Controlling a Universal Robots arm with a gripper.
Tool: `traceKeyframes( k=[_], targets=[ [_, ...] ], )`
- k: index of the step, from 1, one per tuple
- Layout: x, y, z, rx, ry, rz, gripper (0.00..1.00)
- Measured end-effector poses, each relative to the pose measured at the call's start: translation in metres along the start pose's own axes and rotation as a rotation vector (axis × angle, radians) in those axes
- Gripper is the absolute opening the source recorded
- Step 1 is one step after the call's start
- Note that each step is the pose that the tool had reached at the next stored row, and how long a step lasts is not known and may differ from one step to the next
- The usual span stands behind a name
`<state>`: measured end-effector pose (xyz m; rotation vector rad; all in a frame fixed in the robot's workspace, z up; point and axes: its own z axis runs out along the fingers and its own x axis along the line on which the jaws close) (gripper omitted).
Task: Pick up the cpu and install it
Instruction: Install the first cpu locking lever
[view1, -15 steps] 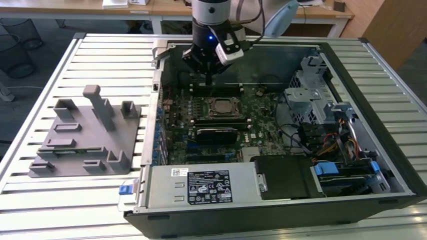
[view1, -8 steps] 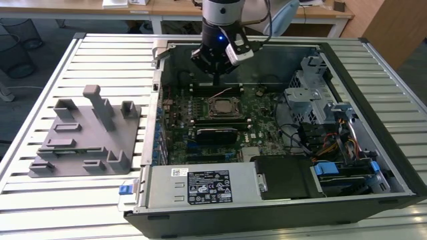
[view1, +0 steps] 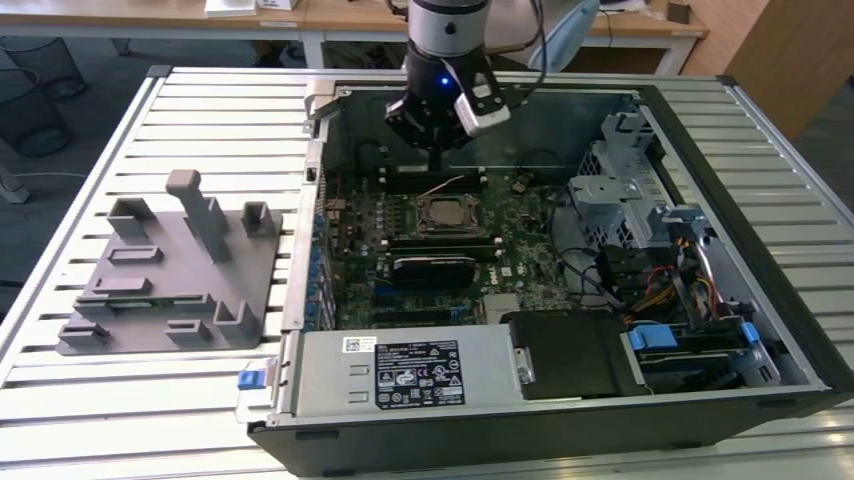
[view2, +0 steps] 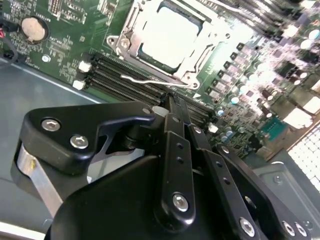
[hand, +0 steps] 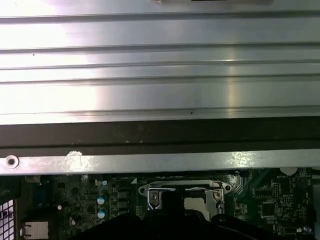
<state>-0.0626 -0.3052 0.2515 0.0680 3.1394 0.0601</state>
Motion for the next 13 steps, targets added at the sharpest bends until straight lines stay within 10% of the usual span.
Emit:
traceKeyframes(
  k=[3, 13],
  targets=[
    [-0.0007, -0.0014, 0.002, -0.0156, 0.0004, 0.0, 0.11],
    [-0.0164, -0.0017, 0.0108, -0.0167, 0.0002, 0.0, 0.11]
  ],
)
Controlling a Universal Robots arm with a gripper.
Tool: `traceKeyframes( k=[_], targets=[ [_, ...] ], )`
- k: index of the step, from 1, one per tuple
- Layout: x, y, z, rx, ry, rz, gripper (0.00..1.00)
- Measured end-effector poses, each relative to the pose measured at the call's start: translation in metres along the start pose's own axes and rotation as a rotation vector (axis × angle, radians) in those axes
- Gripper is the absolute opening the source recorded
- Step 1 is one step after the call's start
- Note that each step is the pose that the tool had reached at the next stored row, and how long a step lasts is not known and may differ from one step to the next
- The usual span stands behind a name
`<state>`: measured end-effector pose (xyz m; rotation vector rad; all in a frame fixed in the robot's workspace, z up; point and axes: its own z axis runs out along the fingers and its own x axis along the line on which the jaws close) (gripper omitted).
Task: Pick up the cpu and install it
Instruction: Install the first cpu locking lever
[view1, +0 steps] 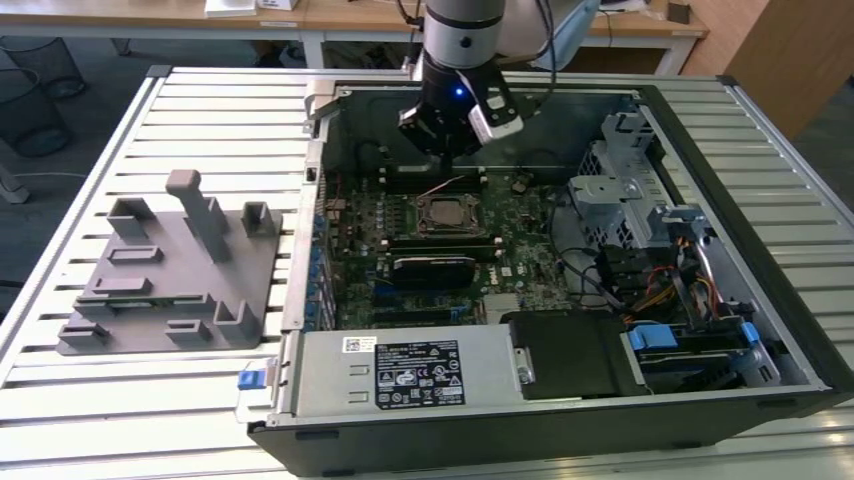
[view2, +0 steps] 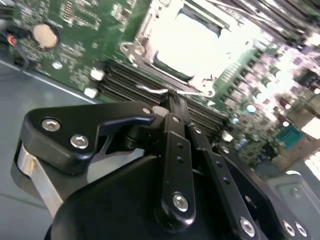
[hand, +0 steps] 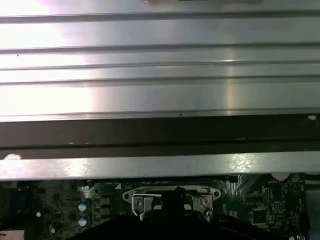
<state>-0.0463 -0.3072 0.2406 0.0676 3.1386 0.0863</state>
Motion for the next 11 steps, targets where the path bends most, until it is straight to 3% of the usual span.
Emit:
traceKeyframes(
  k=[8, 11],
  targets=[
    [-0.0044, 0.0017, 0.0099, 0.0, 0.0001, -0.002, 0.11],
    [-0.0044, 0.0019, 0.0118, 0.0, 0.0015, -0.034, 0.11]
  ],
)
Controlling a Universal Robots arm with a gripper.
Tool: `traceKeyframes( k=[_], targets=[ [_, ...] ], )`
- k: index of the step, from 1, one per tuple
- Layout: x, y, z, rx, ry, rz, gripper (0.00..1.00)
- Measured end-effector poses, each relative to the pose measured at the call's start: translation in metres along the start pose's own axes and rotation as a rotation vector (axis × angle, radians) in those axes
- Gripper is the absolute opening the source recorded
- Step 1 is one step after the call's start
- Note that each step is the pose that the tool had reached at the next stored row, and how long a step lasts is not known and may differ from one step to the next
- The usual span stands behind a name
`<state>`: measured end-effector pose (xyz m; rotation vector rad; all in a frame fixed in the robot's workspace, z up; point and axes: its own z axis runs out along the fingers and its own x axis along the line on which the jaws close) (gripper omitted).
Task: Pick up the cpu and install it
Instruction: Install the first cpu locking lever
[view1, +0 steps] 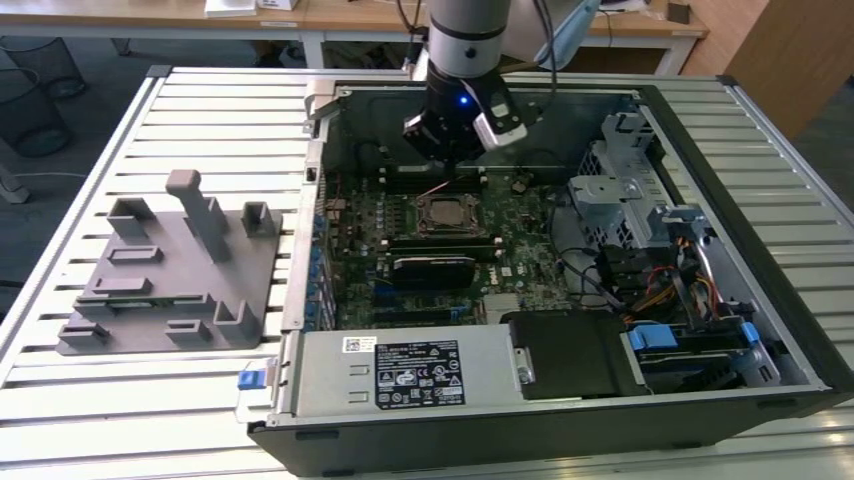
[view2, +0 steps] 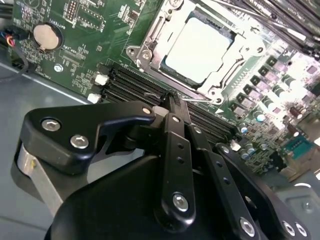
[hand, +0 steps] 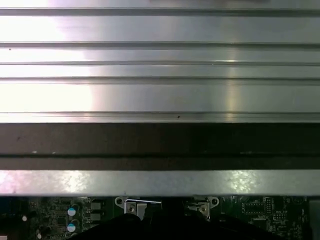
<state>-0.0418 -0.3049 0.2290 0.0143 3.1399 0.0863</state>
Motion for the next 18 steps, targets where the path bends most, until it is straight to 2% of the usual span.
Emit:
traceKeyframes(
  k=[2, 9, 18],
  targets=[
    [-0.0001, 0.0001, 0.0009, 0.0002, 0.0004, -0.014, 0.11],
    [-0.004, 0.004, 0.0038, 0.002, 0.0003, -0.015, 0.11],
    [-0.0076, 0.0039, 0.0076, 0.0025, 0.0004, -0.015, 0.11]
  ],
)
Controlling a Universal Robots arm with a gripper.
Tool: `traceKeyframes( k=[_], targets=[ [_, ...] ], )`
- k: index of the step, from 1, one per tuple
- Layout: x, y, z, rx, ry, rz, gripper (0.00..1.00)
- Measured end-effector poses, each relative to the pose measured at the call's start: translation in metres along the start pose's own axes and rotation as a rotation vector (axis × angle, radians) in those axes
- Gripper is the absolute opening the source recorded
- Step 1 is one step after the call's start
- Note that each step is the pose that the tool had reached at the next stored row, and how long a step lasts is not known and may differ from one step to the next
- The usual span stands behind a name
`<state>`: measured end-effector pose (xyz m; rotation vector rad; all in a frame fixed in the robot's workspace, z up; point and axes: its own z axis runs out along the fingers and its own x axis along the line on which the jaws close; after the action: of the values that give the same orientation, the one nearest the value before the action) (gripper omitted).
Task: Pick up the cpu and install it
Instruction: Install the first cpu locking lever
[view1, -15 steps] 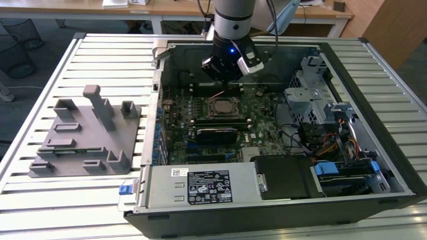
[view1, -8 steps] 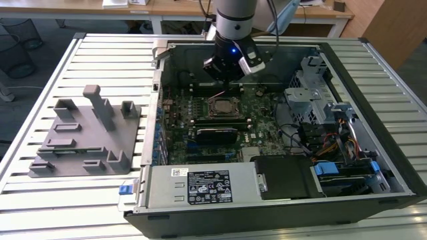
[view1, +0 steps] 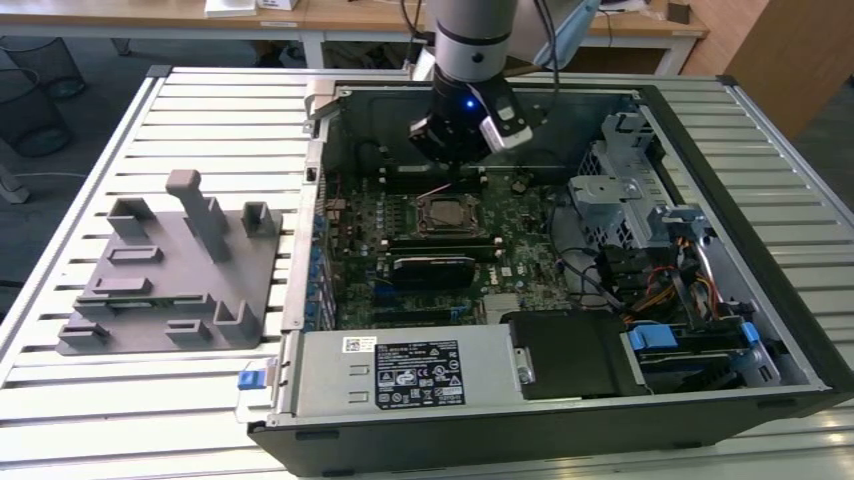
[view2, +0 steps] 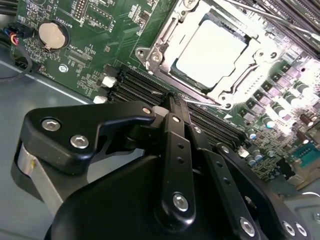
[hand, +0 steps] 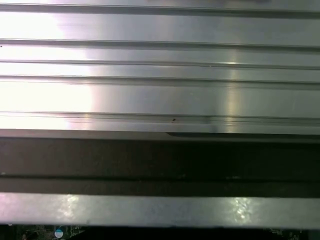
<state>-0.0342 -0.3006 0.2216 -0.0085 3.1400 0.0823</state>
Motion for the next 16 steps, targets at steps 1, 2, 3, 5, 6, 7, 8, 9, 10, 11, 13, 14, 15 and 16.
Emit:
traceKeyframes(
  k=[1, 2, 3, 5, 6, 7, 8, 9, 10, 11, 13, 14, 15, 16],
  targets=[
    [-0.0006, 0.0, 0.0004, 0.0, 0.0, 0.0, 0.11],
    [-0.0013, 0.0, 0.001, 0.0, 0.0, 0.0, 0.11],
    [-0.002, -0.0001, 0.0016, -0.0001, 0.0, 0.0, 0.11],
    [-0.0037, -0.0002, 0.003, 0.0, 0.0001, 0.0, 0.11],
    [-0.0043, -0.0002, 0.0038, 0.0, 0.0002, 0.0, 0.11],
    [-0.0048, -0.0003, 0.0047, 0.0, 0.0003, 0.0, 0.11],
    [-0.0052, -0.0003, 0.0056, 0.0, 0.0004, 0.0, 0.11],
    [-0.0055, -0.0004, 0.0064, 0.0, 0.0004, 0.0, 0.11],
    [-0.0056, -0.0004, 0.0073, 0.0, 0.0005, 0.0, 0.11],
    [-0.0056, -0.0005, 0.0082, 0.0, 0.0006, 0.0, 0.11],
    [-0.0057, -0.0006, 0.01, -0.0001, 0.0007, 0.0, 0.11],
    [-0.0057, -0.0007, 0.0109, -0.0001, 0.0008, 0.0, 0.11],
    [-0.0058, -0.0008, 0.0119, -0.0001, 0.001, 0.0, 0.11],
    [-0.006, -0.0008, 0.0127, 0.0, 0.0012, 0.0, 0.11]
  ],
)
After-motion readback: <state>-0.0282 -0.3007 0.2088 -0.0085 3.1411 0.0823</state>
